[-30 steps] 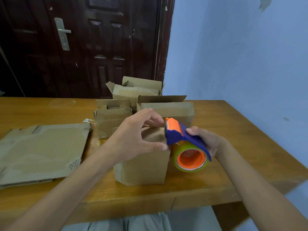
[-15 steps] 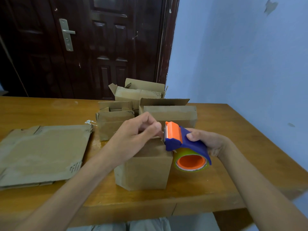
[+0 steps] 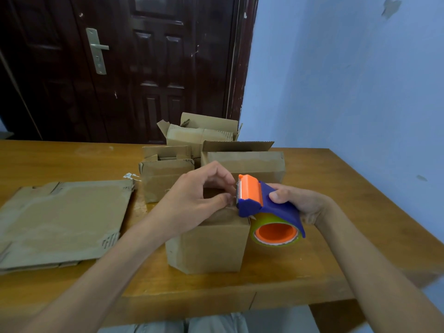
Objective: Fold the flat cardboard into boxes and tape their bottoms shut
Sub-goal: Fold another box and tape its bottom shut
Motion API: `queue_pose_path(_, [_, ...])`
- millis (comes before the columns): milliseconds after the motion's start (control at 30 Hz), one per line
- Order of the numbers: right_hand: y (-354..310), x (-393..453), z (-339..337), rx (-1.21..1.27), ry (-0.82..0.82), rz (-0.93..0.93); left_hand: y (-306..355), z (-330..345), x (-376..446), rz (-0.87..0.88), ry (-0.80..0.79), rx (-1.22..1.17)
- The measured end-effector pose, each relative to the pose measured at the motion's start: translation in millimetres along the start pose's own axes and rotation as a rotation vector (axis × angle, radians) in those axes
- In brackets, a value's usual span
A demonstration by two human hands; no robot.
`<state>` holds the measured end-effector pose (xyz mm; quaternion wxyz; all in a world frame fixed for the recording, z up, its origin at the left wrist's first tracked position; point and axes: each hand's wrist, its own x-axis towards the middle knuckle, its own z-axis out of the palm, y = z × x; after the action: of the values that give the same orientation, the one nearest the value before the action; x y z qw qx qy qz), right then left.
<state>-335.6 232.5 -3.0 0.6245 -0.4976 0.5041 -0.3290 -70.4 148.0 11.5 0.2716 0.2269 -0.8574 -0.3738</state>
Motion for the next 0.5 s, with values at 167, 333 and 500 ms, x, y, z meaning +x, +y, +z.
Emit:
queue_pose_path(167, [2.6,0.8,-0.4,0.013,0.003,0.004,2.2,6.8,-0.8,-0.036,0.058,0.033])
queue_pose_path(333, [-0.3,-1.3,2.0,-0.011,0.016,0.005,10.7,10.3,2.1,-0.127,0.023,-0.029])
queue_pose_path(500, [0.8,-1.8,2.7,0.007,0.021,-0.007,13.4,6.1,0.2,-0.165,-0.002,-0.117])
